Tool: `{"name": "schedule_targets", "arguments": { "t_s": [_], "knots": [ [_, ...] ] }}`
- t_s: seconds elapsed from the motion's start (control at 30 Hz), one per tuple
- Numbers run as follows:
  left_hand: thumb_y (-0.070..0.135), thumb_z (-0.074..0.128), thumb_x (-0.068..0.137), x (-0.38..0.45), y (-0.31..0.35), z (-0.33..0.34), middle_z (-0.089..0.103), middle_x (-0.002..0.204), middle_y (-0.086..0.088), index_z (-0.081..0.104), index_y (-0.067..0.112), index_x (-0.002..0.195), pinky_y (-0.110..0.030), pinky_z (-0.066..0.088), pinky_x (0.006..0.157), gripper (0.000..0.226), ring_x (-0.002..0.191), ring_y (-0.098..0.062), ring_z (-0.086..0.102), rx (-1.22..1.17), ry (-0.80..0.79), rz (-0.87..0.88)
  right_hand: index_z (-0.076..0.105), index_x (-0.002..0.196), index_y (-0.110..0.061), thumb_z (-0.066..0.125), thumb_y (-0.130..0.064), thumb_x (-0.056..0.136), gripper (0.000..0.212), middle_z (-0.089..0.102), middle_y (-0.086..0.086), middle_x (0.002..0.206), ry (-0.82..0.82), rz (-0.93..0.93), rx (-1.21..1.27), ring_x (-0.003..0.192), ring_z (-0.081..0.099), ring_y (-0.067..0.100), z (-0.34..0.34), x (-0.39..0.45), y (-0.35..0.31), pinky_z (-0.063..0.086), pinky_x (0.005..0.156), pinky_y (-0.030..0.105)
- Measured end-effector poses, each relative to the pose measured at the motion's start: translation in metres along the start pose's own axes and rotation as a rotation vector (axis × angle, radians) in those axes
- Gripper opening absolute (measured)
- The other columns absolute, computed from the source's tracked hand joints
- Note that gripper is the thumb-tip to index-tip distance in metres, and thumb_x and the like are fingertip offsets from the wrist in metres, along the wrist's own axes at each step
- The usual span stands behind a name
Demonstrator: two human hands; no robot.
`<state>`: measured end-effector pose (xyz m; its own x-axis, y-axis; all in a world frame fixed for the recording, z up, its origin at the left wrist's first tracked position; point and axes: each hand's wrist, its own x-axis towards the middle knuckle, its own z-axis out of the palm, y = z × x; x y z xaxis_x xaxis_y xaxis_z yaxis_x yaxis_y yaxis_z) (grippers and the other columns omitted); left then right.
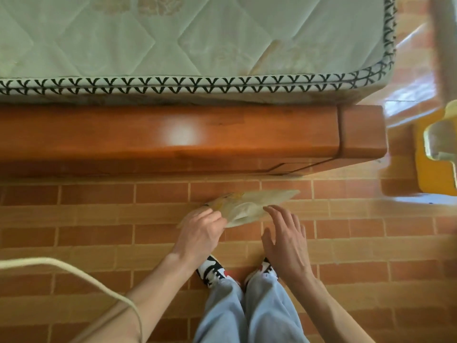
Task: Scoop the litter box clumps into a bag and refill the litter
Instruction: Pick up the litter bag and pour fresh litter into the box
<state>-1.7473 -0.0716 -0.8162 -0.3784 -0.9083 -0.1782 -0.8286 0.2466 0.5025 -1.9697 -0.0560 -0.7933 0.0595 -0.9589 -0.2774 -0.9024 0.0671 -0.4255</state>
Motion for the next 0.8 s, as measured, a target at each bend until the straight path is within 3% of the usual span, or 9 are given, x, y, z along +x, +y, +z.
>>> {"name": "schedule_targets", "arguments": {
  "t_s": [0.07, 0.13, 0.17, 0.27, 0.33, 0.4, 0.47, 0.6, 0.8],
  "knots": [
    [-0.001, 0.079, 0.082, 0.006, 0.012, -0.001, 0.064, 0.072, 0.003, 0.072, 0.011, 0.079, -0.027, 0.051, 0.051, 0.014, 0.065, -0.012, 0.057, 0.003, -0.028, 0.012, 0.050, 0.135, -0.016, 0.058, -0.005, 0.091, 0.045, 0.056, -0.001, 0.125, 0.131, 0.195, 0.208, 0.107, 0.052, 0.018, -0.006, -0.009, 0.000, 0.046, 0.092, 0.037],
    [-0.001, 0.081, 0.080, 0.013, 0.023, -0.002, 0.063, 0.071, 0.004, 0.071, 0.011, 0.078, -0.024, 0.051, 0.048, 0.016, 0.063, -0.011, 0.057, -0.014, -0.036, 0.046, 0.052, 0.123, -0.016, 0.055, -0.025, 0.100, 0.025, 0.059, -0.001, 0.112, 0.218, 0.502, 0.488, 0.096, 0.057, 0.014, -0.019, -0.010, -0.004, 0.049, 0.084, 0.035],
    [-0.001, 0.083, 0.078, 0.017, 0.030, -0.002, 0.064, 0.071, 0.004, 0.071, 0.011, 0.078, -0.022, 0.051, 0.046, 0.017, 0.062, -0.011, 0.058, -0.027, -0.036, 0.072, 0.055, 0.114, -0.016, 0.053, -0.042, 0.101, 0.029, 0.063, 0.000, 0.105, 0.170, 0.639, 0.624, 0.090, 0.060, 0.013, -0.025, -0.006, -0.005, 0.050, 0.079, 0.033],
    [-0.003, 0.086, 0.073, 0.026, 0.057, -0.006, 0.064, 0.073, 0.004, 0.071, 0.012, 0.080, -0.018, 0.049, 0.048, 0.022, 0.062, -0.012, 0.060, -0.055, -0.063, 0.163, 0.065, 0.088, -0.004, 0.035, -0.084, 0.087, 0.084, 0.071, 0.004, 0.078, -0.114, 0.757, 0.705, 0.070, 0.062, 0.015, -0.034, 0.008, 0.003, 0.047, 0.066, 0.032],
    [-0.003, 0.086, 0.071, 0.032, 0.076, -0.006, 0.064, 0.073, 0.003, 0.071, 0.013, 0.082, -0.019, 0.049, 0.048, 0.024, 0.062, -0.013, 0.061, -0.055, -0.066, 0.217, 0.064, 0.075, -0.003, 0.033, -0.093, 0.079, 0.096, 0.072, 0.009, 0.073, -0.221, 0.736, 0.658, 0.061, 0.056, 0.016, -0.039, 0.017, 0.010, 0.044, 0.062, 0.031],
    [0.000, 0.085, 0.074, 0.040, 0.092, -0.001, 0.064, 0.075, 0.003, 0.070, 0.014, 0.084, -0.025, 0.051, 0.047, 0.022, 0.064, -0.016, 0.062, -0.051, -0.064, 0.262, 0.058, 0.065, -0.012, 0.043, -0.086, 0.083, 0.078, 0.068, 0.004, 0.066, -0.295, 0.747, 0.665, 0.056, 0.053, 0.015, -0.050, 0.026, 0.018, 0.041, 0.056, 0.029],
    [0.001, 0.082, 0.078, 0.049, 0.109, 0.007, 0.061, 0.073, 0.001, 0.066, 0.015, 0.081, -0.030, 0.049, 0.044, 0.021, 0.064, -0.018, 0.060, -0.045, -0.051, 0.304, 0.047, 0.059, -0.016, 0.050, -0.070, 0.090, 0.062, 0.053, -0.003, 0.055, -0.318, 0.756, 0.634, 0.051, 0.046, 0.016, -0.059, 0.033, 0.031, 0.035, 0.052, 0.028],
    [0.001, 0.075, 0.081, 0.069, 0.147, 0.025, 0.056, 0.070, 0.001, 0.061, 0.014, 0.075, -0.033, 0.046, 0.040, 0.020, 0.061, -0.019, 0.057, -0.032, -0.029, 0.343, 0.045, 0.065, -0.014, 0.049, -0.040, 0.092, 0.038, 0.052, 0.001, 0.062, -0.287, 0.760, 0.443, 0.055, 0.048, 0.022, -0.075, 0.038, 0.068, 0.035, 0.053, 0.028],
    [0.012, 0.075, 0.090, 0.102, 0.204, 0.045, 0.063, 0.075, 0.007, 0.072, 0.019, 0.089, -0.028, 0.052, 0.048, 0.008, 0.065, -0.012, 0.059, -0.051, -0.110, 0.326, 0.033, 0.062, -0.015, 0.047, -0.025, 0.098, 0.041, 0.041, -0.001, 0.055, -0.174, 0.722, 0.536, 0.047, 0.035, 0.017, -0.112, 0.022, 0.135, 0.027, 0.045, 0.029]
  ]
}}
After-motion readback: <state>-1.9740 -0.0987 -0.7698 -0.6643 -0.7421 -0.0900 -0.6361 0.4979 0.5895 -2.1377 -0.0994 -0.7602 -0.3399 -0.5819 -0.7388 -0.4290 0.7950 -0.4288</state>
